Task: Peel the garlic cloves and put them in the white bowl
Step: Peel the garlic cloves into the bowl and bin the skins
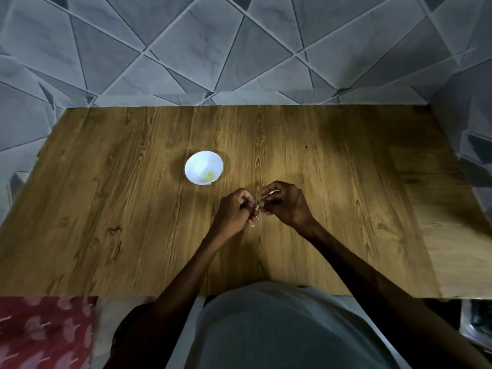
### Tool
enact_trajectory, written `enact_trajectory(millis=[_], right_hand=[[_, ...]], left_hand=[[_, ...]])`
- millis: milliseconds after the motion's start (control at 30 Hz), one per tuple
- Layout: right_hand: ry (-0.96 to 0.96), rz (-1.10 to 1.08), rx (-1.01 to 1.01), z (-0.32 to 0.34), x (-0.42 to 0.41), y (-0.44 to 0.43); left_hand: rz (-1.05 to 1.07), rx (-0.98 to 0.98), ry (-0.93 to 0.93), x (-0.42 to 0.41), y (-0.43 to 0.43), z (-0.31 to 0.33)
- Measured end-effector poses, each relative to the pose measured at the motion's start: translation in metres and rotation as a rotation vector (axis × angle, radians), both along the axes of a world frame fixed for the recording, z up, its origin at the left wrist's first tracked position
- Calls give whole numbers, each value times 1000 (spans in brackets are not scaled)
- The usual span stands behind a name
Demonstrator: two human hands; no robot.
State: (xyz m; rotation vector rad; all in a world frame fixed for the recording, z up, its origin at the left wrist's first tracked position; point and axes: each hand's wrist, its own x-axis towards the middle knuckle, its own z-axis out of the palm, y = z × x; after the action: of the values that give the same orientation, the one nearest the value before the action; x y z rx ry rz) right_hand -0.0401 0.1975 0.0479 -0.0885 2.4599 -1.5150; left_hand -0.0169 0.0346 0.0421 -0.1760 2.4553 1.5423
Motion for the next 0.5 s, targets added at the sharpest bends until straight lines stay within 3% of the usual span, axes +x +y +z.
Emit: enact_trajectory(millis=[233,500], right_hand=[[-89,44,52,0,-5,-1],[-197,-49,-5,-18,-16,3]], left_hand=[[51,-41,-16,0,8,-7],[98,-292,10,-20,-6,-32]])
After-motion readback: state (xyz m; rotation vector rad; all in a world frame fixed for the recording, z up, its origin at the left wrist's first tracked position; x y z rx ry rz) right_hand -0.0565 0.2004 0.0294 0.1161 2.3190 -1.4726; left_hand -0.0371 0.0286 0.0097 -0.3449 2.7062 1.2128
